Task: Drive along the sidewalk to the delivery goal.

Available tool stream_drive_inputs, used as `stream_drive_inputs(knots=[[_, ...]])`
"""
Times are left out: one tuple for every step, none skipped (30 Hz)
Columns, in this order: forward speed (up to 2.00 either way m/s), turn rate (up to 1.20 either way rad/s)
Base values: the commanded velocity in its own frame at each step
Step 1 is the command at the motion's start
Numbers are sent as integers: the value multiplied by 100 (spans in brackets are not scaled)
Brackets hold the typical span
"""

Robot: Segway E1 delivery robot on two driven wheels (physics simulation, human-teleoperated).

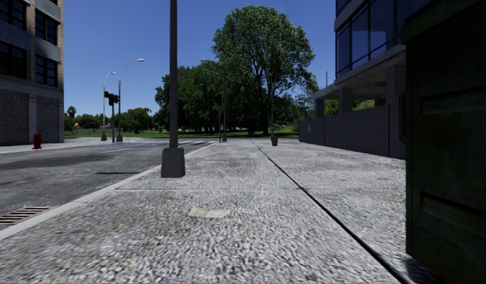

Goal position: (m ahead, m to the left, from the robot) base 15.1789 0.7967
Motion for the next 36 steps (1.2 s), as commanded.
stream_drive_inputs(knots=[[200,0],[200,0],[200,0],[200,0],[200,0],[200,0],[200,0],[200,0],[200,0],[200,0],[200,0],[200,0],[200,0],[200,0],[200,0],[200,0],[200,0],[200,0],[200,0],[200,0],[200,0],[200,0],[200,0],[200,0],[200,0],[200,0],[200,0],[200,0],[200,0],[200,0],[200,0],[200,0],[200,0],[200,0],[200,0],[200,0]])
